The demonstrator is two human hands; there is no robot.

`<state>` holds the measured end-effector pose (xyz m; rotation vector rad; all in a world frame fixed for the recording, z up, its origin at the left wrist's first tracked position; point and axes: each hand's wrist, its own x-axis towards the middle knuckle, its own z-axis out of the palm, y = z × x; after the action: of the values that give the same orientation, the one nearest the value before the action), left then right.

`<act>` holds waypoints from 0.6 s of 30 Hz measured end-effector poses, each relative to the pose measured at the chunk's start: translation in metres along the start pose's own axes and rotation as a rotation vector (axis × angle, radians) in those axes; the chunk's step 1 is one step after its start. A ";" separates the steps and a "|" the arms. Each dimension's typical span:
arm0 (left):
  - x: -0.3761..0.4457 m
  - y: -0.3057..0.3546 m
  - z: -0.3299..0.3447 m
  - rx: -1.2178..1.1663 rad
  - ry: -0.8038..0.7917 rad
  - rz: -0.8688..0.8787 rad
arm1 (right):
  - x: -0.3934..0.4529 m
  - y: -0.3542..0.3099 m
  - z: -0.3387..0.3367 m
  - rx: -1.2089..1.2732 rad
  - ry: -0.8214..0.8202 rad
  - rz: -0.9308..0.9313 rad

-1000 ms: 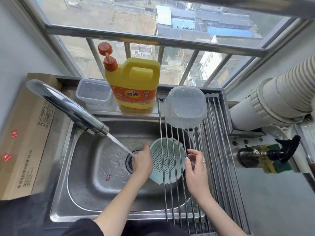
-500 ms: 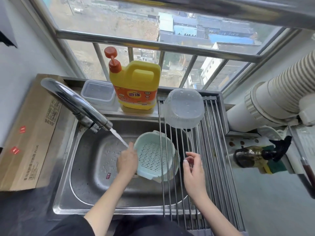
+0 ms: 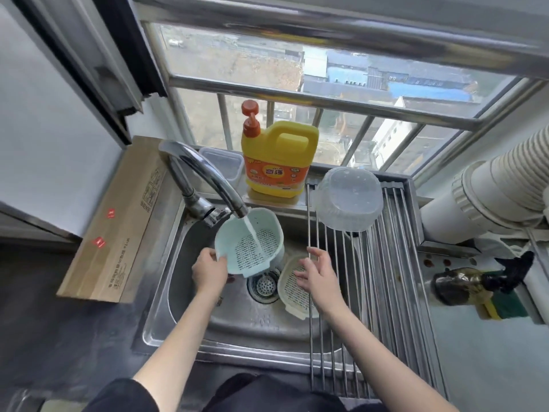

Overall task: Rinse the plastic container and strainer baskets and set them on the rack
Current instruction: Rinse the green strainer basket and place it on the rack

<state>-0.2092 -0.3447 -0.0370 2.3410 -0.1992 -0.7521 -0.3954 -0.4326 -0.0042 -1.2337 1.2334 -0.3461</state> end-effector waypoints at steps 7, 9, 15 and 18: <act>-0.007 -0.006 -0.021 -0.108 -0.062 0.052 | 0.031 -0.027 0.052 -0.130 -0.087 0.148; -0.007 -0.011 -0.026 -0.105 -0.081 0.065 | 0.030 -0.030 0.055 -0.230 -0.075 0.112; -0.005 -0.018 -0.031 -0.288 -0.221 0.018 | 0.025 -0.027 0.047 -0.356 0.012 0.074; 0.001 -0.021 -0.029 -0.417 -0.312 -0.076 | 0.019 -0.029 0.046 -0.274 0.042 0.031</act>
<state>-0.1926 -0.3131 -0.0329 1.8408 -0.0776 -1.0826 -0.3384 -0.4341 0.0035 -1.4439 1.3669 -0.1840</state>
